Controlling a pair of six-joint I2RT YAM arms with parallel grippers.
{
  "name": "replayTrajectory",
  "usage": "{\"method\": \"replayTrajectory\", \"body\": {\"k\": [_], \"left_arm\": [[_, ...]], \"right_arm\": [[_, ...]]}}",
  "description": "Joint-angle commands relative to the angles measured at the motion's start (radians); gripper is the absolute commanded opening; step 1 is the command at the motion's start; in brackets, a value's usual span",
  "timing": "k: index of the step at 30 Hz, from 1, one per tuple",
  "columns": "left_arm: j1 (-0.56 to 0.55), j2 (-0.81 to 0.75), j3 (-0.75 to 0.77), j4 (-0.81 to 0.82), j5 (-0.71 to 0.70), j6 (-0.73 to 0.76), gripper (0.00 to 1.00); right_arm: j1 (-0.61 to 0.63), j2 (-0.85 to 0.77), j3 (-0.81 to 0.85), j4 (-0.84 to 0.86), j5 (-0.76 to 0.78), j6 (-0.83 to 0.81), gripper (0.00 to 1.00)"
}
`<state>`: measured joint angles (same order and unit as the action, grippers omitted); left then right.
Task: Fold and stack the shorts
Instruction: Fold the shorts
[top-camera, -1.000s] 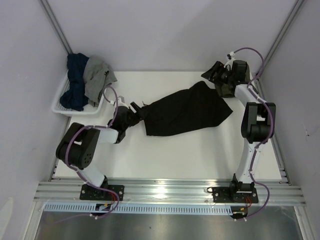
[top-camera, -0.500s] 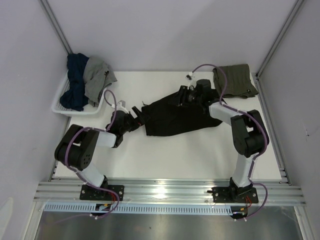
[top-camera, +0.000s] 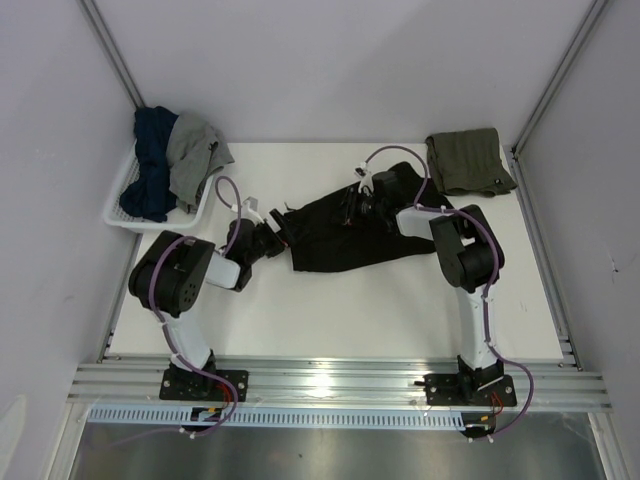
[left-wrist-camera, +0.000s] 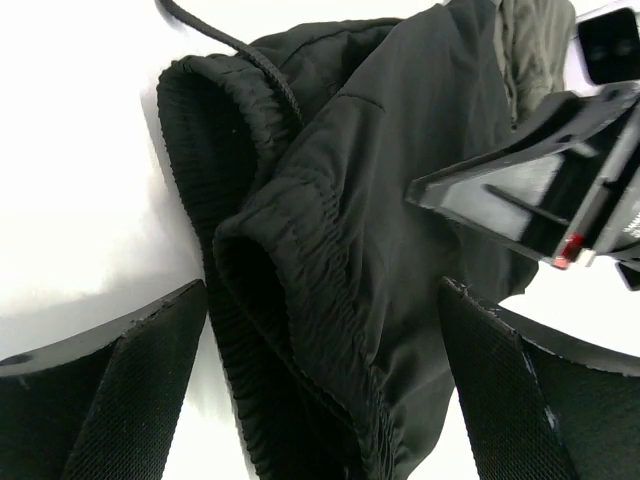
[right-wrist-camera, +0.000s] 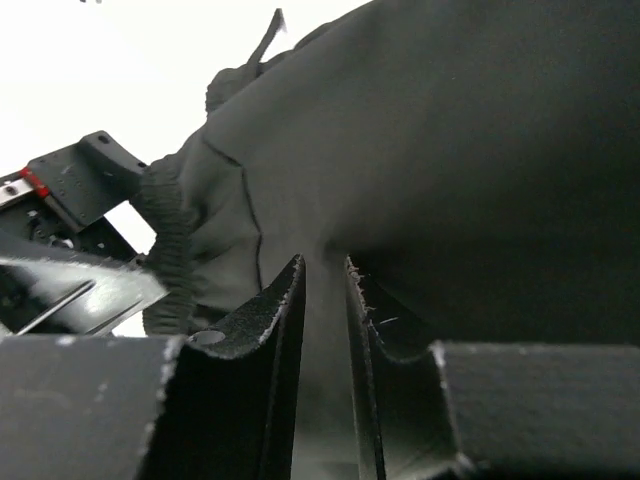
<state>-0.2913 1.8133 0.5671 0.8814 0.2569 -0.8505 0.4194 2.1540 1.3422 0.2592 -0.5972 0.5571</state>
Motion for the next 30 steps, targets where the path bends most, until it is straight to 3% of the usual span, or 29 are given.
{"method": "replayTrajectory", "body": {"k": [1,11,18,25,30], "left_arm": [[0.001,0.066,0.007,-0.004,0.016,-0.018,0.99],[-0.016,0.093,0.008,-0.015,-0.008,0.001,0.99],[-0.034,0.142,0.031,0.011,-0.007,-0.005,0.94],[-0.052,0.109,0.091,-0.148,-0.091,0.034,0.93],[-0.055,-0.001,0.048,-0.263,-0.211,0.057,0.95]], "right_arm": [[0.012,0.039,0.063,-0.015,0.011,-0.016,0.24],[0.012,0.116,0.139,-0.221,0.14,-0.082,0.22],[0.013,0.132,0.137,-0.232,0.14,-0.092,0.22],[0.024,0.115,0.137,-0.239,0.145,-0.109,0.22],[0.012,0.101,0.132,-0.242,0.139,-0.117,0.22]]}}
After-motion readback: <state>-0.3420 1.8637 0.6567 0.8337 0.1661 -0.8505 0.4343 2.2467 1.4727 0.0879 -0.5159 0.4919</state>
